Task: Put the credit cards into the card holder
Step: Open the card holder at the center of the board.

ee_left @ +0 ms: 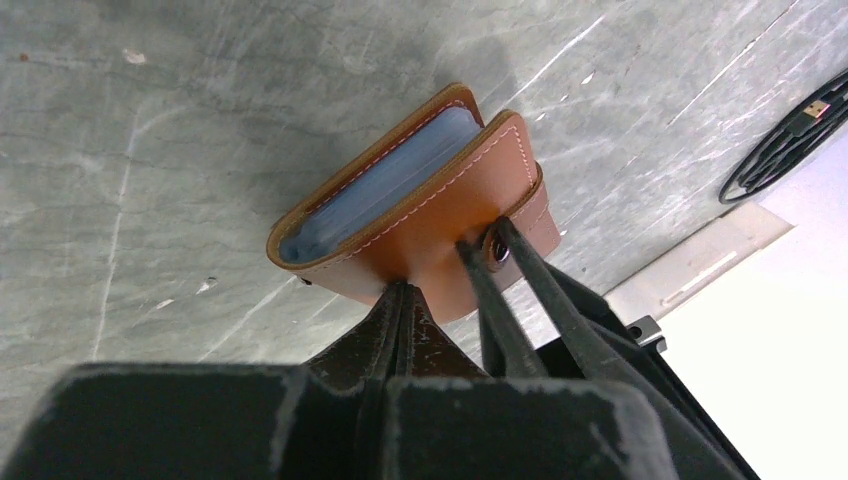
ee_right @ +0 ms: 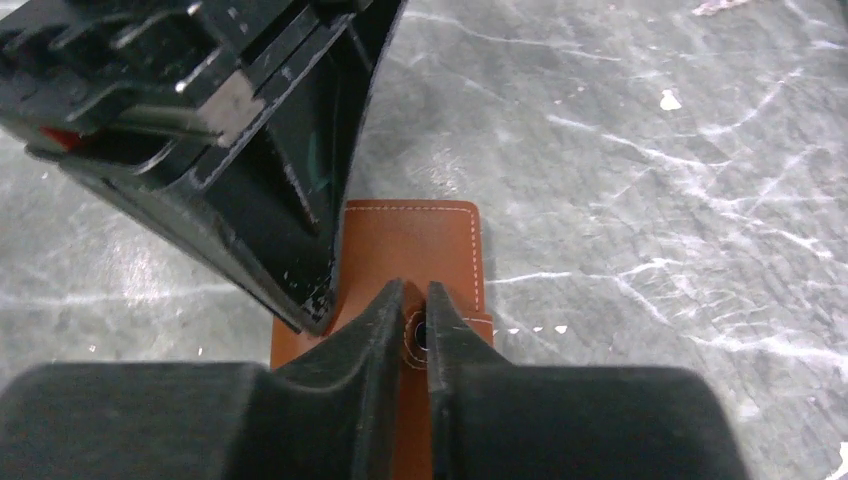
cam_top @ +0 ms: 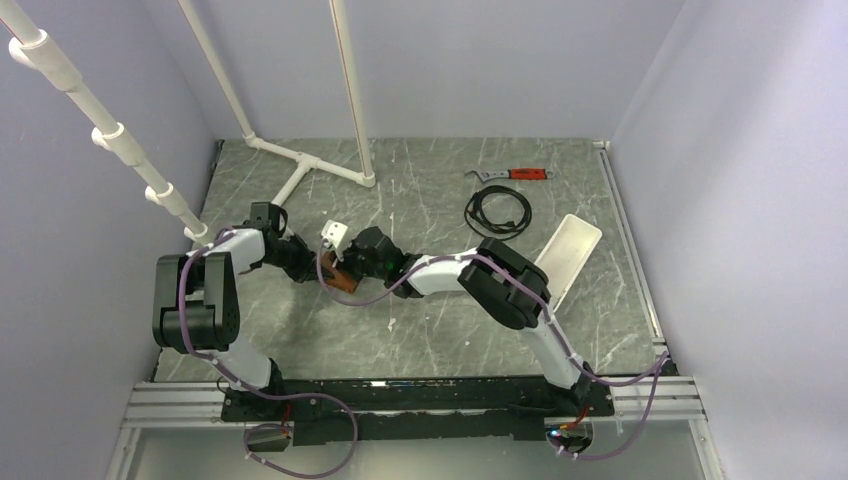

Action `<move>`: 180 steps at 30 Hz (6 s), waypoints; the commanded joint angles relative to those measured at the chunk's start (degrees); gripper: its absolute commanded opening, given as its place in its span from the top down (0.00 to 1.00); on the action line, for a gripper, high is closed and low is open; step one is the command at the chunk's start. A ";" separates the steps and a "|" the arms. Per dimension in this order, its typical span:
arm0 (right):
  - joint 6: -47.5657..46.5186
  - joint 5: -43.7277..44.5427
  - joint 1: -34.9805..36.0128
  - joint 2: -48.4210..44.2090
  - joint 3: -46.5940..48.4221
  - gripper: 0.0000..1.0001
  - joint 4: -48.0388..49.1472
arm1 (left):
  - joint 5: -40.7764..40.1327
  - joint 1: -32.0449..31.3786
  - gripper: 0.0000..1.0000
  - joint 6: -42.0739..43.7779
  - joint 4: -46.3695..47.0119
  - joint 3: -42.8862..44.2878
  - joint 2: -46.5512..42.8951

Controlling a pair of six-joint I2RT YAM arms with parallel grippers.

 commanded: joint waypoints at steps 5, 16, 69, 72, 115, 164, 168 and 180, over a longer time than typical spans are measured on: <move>3.80 15.06 -0.45 0.23 -5.75 1.00 12.04 | -9.33 0.47 1.00 2.88 -4.22 0.40 1.49; 42.72 -15.54 -13.37 -1.46 -3.32 1.00 13.46 | -9.76 0.49 1.00 4.76 -4.24 1.39 3.74; 41.41 -3.15 -18.94 -5.58 -4.30 1.00 -12.77 | 0.28 -0.16 0.30 4.52 5.07 -6.34 -13.15; 37.94 -0.93 -19.13 -3.73 -2.05 1.00 -16.71 | 2.15 -0.17 0.31 4.92 6.33 -5.80 -10.69; 29.39 -10.48 -5.38 -12.00 -5.35 1.00 -8.76 | 4.25 -9.33 0.30 10.25 1.79 10.13 3.83; 21.37 3.66 -3.19 -8.95 -2.15 0.18 -16.15 | 0.51 -4.14 0.57 8.88 2.88 0.58 -1.39; 21.27 4.83 -3.18 -7.15 -0.97 0.20 -17.33 | 0.69 -4.08 0.57 9.09 2.83 0.51 -1.37; 25.86 1.01 -4.64 -7.50 -4.91 0.53 -12.88 | 0.62 -4.06 0.57 9.62 2.12 1.08 -1.83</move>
